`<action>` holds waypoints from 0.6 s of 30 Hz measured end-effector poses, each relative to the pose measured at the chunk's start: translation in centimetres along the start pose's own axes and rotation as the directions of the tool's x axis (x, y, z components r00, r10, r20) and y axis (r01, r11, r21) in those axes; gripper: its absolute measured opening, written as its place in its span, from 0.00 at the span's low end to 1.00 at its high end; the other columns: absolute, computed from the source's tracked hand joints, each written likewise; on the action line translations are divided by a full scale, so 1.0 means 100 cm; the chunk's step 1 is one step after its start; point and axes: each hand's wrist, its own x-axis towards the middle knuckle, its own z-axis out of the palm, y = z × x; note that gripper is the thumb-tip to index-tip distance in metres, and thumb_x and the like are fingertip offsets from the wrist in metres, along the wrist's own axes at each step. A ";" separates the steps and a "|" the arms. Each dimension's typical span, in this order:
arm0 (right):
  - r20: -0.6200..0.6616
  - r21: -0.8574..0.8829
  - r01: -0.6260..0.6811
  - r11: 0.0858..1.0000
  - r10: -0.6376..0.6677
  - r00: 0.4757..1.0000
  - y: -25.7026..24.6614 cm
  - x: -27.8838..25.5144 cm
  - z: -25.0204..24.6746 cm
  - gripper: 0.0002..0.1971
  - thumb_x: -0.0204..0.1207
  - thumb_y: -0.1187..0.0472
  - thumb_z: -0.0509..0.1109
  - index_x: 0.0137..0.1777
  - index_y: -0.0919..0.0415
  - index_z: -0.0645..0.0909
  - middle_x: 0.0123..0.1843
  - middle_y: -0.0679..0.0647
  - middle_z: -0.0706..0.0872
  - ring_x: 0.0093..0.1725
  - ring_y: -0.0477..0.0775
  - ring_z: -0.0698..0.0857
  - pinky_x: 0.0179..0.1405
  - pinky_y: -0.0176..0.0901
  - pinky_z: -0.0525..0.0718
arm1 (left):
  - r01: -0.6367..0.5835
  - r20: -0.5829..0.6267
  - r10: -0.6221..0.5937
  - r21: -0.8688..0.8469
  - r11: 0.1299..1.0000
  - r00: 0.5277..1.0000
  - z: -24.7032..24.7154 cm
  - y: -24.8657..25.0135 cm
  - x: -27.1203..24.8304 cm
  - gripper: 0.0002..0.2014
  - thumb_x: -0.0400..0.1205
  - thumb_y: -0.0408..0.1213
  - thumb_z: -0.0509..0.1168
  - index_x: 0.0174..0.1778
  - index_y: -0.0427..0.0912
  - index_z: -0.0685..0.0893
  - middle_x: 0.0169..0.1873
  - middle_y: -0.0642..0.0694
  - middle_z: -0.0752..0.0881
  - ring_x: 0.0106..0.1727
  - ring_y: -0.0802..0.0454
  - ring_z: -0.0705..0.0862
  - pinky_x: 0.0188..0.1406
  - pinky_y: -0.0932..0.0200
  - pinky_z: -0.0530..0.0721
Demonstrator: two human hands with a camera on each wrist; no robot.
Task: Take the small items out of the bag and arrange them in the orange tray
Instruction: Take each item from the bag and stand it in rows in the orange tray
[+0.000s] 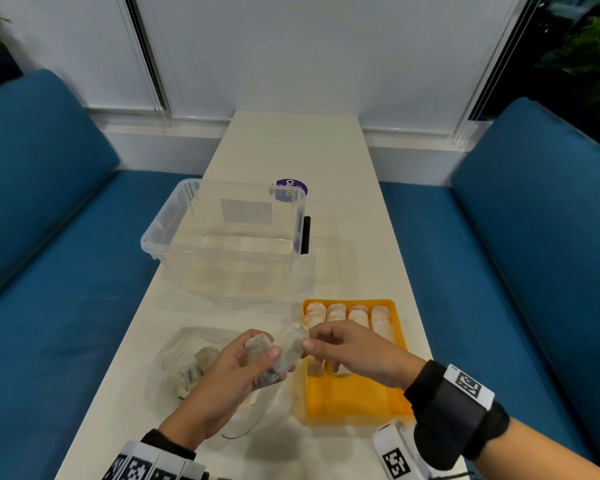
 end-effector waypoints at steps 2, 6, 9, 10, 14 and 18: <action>-0.009 0.054 0.014 0.998 -0.014 1.000 -0.001 0.001 0.005 0.08 0.76 0.49 0.69 0.47 0.53 0.84 0.39 0.47 0.85 0.38 0.39 0.81 0.37 0.32 0.79 | -0.001 0.020 0.000 0.020 1.000 1.000 0.002 0.000 0.001 0.16 0.70 0.37 0.68 0.50 0.32 0.79 0.44 0.37 0.89 0.48 0.42 0.89 0.46 0.58 0.88; -0.109 0.141 0.048 0.989 -0.033 0.994 0.002 0.005 0.008 0.05 0.77 0.57 0.71 0.47 0.58 0.83 0.41 0.53 0.85 0.38 0.44 0.83 0.36 0.34 0.80 | -0.002 0.029 -0.001 0.095 0.995 1.000 0.004 -0.002 0.003 0.18 0.71 0.40 0.69 0.51 0.32 0.78 0.45 0.36 0.89 0.48 0.44 0.89 0.47 0.57 0.88; -0.163 0.160 0.083 0.984 -0.056 0.985 0.002 0.003 0.005 0.04 0.77 0.58 0.70 0.46 0.58 0.84 0.40 0.51 0.85 0.37 0.43 0.83 0.37 0.34 0.81 | 0.008 0.016 -0.010 0.146 0.989 1.000 0.005 -0.003 0.004 0.14 0.74 0.38 0.69 0.51 0.33 0.79 0.42 0.40 0.89 0.43 0.48 0.90 0.43 0.62 0.87; -0.181 0.153 0.097 0.983 -0.068 0.981 0.001 0.001 0.004 0.05 0.78 0.58 0.69 0.46 0.58 0.85 0.39 0.50 0.85 0.37 0.41 0.83 0.38 0.33 0.81 | 0.016 0.010 -0.018 0.155 0.988 1.000 0.005 -0.004 0.004 0.12 0.76 0.36 0.68 0.51 0.34 0.79 0.42 0.40 0.88 0.43 0.49 0.90 0.42 0.63 0.87; -0.283 -0.091 0.165 0.982 -0.184 0.941 -0.001 -0.007 0.000 0.08 0.77 0.56 0.69 0.48 0.58 0.88 0.37 0.46 0.85 0.38 0.39 0.81 0.39 0.29 0.79 | 0.042 -0.006 -0.041 0.203 0.978 0.999 0.005 -0.004 0.004 0.09 0.78 0.36 0.67 0.51 0.36 0.80 0.45 0.41 0.89 0.43 0.49 0.91 0.41 0.63 0.87; -0.293 -0.206 0.149 0.967 -0.207 0.934 -0.001 -0.013 -0.009 0.09 0.77 0.55 0.69 0.48 0.59 0.88 0.39 0.48 0.86 0.38 0.41 0.82 0.41 0.33 0.80 | 0.044 -0.036 -0.035 0.299 0.953 0.999 0.006 -0.005 0.005 0.07 0.78 0.38 0.68 0.49 0.41 0.81 0.47 0.44 0.90 0.47 0.47 0.90 0.45 0.62 0.87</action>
